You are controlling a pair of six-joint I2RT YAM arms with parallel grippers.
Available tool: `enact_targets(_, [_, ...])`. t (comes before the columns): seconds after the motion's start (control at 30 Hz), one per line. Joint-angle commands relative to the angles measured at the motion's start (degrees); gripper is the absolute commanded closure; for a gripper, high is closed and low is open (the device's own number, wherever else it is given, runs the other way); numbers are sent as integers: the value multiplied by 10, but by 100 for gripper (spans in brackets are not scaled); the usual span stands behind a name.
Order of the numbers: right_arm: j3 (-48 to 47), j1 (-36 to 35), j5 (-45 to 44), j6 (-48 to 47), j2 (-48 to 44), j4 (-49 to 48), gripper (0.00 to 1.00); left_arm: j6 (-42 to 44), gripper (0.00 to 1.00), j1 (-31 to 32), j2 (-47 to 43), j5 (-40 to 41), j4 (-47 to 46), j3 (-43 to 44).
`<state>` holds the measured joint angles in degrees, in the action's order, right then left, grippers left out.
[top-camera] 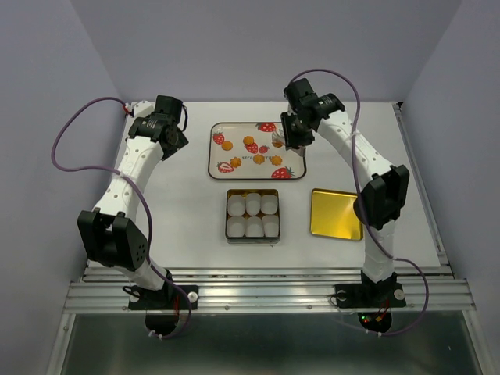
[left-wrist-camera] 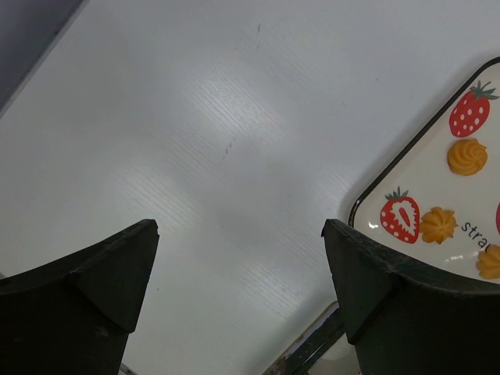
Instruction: Pack the cookies
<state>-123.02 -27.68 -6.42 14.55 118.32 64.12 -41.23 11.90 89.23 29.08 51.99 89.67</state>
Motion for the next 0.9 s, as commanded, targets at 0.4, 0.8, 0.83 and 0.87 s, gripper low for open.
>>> enact_targets(0.4, [51,-49,53,7,-143,53,62,-4,1,3,23,7,0,44])
enact_targets(0.8, [172,-142,18,54,-237,13,62,-9,1,4,40,18,-16,53])
enact_targets(0.83, [177,-149,14,58,-246,16,62,-9,1,4,40,20,-20,48])
enact_targets(0.87, [182,-156,13,64,-252,17,62,-10,1,4,42,22,-23,47])
